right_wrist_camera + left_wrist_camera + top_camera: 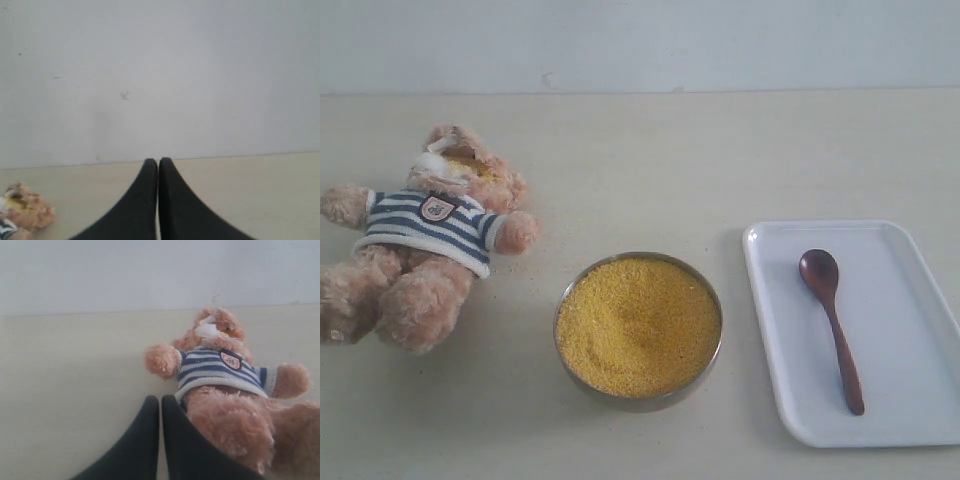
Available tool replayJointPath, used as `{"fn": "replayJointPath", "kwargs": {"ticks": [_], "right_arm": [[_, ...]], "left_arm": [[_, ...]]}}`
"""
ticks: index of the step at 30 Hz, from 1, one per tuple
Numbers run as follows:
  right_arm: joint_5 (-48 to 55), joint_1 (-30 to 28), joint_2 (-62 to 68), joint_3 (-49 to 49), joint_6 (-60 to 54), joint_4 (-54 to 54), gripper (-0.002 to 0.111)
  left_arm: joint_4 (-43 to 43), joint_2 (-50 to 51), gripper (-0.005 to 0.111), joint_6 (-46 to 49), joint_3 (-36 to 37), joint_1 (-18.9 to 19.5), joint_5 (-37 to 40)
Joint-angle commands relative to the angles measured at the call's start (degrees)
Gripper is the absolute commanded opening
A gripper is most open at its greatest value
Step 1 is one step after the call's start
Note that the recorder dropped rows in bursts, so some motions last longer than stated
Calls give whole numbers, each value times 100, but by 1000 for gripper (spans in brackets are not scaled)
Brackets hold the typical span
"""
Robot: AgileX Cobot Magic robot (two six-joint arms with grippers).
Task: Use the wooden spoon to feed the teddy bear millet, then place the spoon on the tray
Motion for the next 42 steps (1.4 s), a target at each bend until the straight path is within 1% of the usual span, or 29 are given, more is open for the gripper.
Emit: {"fn": "replayJointPath", "kwargs": {"ticks": [1, 2, 6, 12, 15, 18, 21, 23, 42], "right_arm": [[1191, -644, -279, 19, -421, -106, 0], [1375, -737, -279, 34, -634, -106, 0], [1043, -844, -279, 302, -1327, -41, 0], [-44, -833, -279, 1088, -1338, -61, 0], [-135, -833, -279, 1580, -1338, -61, 0], [-153, -571, -279, 2085, -1283, -3, 0], [-74, -139, -279, 2085, -1283, 82, 0], [-62, -34, -279, 2085, -1283, 82, 0], [-62, -45, -279, 2085, -1283, 82, 0]], "left_arm": [[19, -10, 4, -48, 19, -6, -21], [19, -10, 4, -48, 19, -6, -21], [19, -10, 4, -48, 19, -6, -34], [19, -10, 4, -48, 19, -6, -34], [19, -10, 4, -48, 19, -6, -34], [19, -10, 4, -48, 19, -6, -34], [19, -10, 4, -48, 19, -6, -46], [19, -10, 4, -48, 19, -6, -46], [19, -10, 4, -48, 19, -6, -46]]}}
